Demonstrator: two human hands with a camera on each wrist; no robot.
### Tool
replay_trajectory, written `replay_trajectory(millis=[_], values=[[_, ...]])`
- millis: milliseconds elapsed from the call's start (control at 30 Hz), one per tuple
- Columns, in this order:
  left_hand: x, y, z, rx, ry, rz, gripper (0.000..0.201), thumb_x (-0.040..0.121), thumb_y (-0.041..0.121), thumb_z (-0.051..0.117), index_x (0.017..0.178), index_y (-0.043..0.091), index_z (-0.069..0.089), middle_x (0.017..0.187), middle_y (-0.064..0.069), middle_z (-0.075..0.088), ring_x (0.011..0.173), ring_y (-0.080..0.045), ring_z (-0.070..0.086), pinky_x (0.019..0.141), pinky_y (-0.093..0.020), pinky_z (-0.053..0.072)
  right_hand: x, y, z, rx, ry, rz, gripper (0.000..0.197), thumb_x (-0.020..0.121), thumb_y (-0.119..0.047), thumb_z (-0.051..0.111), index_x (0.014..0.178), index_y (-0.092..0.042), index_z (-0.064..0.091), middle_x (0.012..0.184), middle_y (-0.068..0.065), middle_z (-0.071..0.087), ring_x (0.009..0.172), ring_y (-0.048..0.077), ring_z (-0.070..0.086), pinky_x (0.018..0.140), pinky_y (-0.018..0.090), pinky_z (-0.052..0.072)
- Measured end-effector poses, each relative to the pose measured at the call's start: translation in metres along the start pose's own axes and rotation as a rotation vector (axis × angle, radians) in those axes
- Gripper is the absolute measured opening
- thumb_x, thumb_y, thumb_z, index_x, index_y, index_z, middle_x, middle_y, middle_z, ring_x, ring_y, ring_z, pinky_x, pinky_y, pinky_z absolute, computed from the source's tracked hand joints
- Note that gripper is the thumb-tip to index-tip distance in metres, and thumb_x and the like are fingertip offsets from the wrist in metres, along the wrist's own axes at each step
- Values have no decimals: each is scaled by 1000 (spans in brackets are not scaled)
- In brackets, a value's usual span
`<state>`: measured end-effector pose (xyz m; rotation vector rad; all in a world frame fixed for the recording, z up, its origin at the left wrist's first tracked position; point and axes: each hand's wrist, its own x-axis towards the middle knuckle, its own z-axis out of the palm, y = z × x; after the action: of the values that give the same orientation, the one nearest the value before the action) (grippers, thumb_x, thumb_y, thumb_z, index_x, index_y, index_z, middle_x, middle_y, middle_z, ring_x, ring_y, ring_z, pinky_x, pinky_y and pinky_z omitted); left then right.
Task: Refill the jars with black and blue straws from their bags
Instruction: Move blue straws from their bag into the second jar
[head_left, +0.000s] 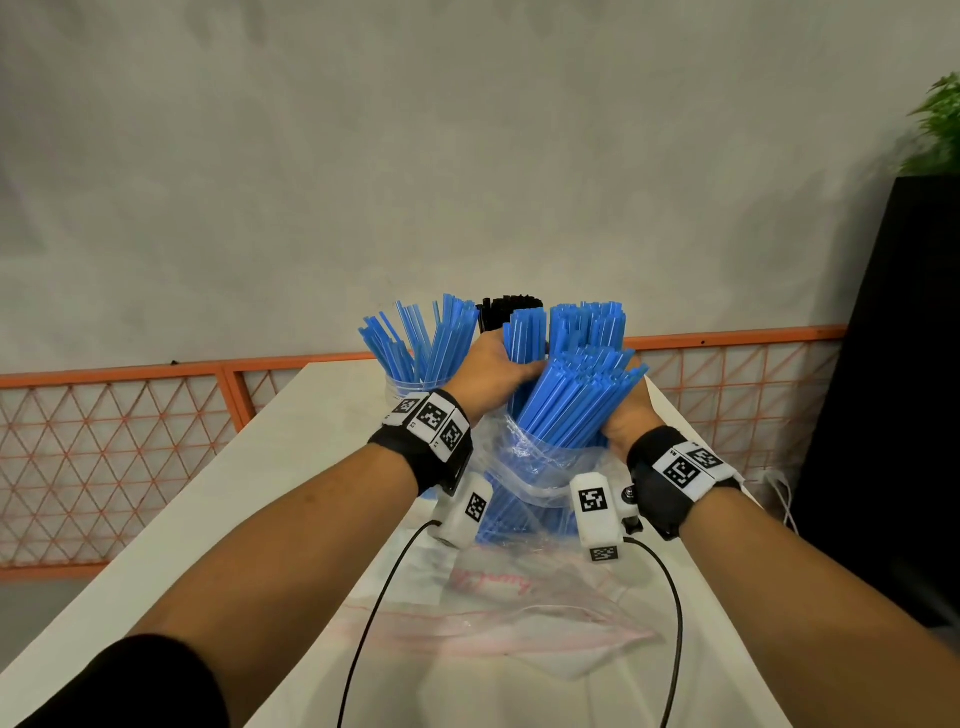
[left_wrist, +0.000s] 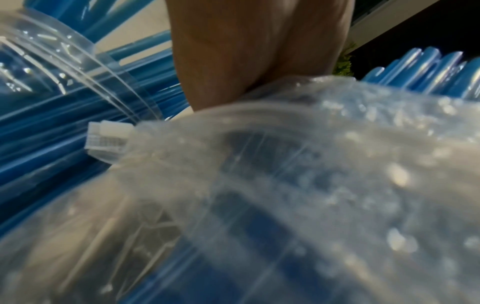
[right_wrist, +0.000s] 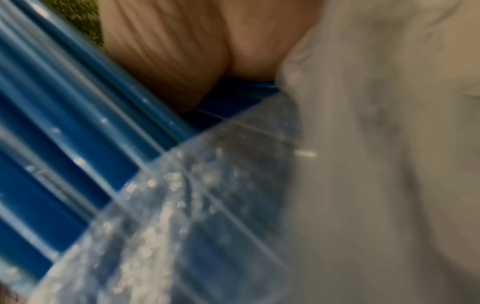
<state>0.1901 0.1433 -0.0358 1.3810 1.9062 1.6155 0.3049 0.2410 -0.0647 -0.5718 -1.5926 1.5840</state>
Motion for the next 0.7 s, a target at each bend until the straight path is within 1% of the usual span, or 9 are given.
replay_trajectory(millis=[133,233,300,367,400,500,567,633,700], values=[[0,4,-5,-55,29,11,21,90,9,69,109,4,63,101,-10,71,92,-20,71,82,-32,59,-1,-2,1,27,5,-3,11,97,-18,51,90,-11,56,80,5,62,71,19,61,61,29,53],[4,10,-12,-39,87,24,10,87,12,74,88,13,64,83,-2,70,78,-14,70,76,-29,59,-1,-3,1,94,5,23,14,99,-18,46,97,-8,56,80,6,61,69,18,60,55,25,53],[6,11,-16,-31,112,1,14,82,11,78,84,14,64,80,-1,71,77,-12,70,73,-27,59,-1,-4,1,107,14,31,18,100,-19,45,89,-10,56,78,7,61,68,20,60,57,28,53],[5,7,-17,-25,102,-26,17,79,9,80,86,14,65,79,4,74,75,-9,72,66,-21,58,-2,-5,1,109,32,39,25,100,-21,44,80,-12,55,75,5,60,66,19,59,58,29,52],[4,4,-17,-29,90,-37,17,79,7,80,88,13,66,81,3,74,77,-10,73,68,-20,58,-2,-5,2,101,34,36,26,100,-21,44,78,-13,54,74,4,60,65,18,59,57,28,51],[1,-3,-13,-56,70,-57,15,81,2,76,93,6,68,97,-13,73,93,-27,72,86,-38,59,-2,-4,1,69,16,7,20,98,-20,47,81,-15,55,77,4,62,69,20,61,62,31,53],[0,-5,-10,-92,68,-73,17,81,0,75,96,2,67,102,-19,71,97,-31,70,91,-45,56,-2,-3,1,44,2,-6,13,97,-19,49,88,-14,57,81,6,63,75,23,62,69,36,54],[0,-4,-7,-108,47,-73,16,81,-2,74,92,6,65,99,-18,69,95,-31,69,92,-45,56,-2,-4,1,60,1,-1,12,97,-20,50,95,-11,58,82,5,64,74,20,63,65,31,53],[1,-2,-6,-89,12,-60,14,82,-3,71,84,10,64,93,-16,68,89,-31,68,87,-40,57,-4,-6,1,95,3,8,14,98,-20,48,94,-11,58,78,3,64,66,13,65,55,24,53]])
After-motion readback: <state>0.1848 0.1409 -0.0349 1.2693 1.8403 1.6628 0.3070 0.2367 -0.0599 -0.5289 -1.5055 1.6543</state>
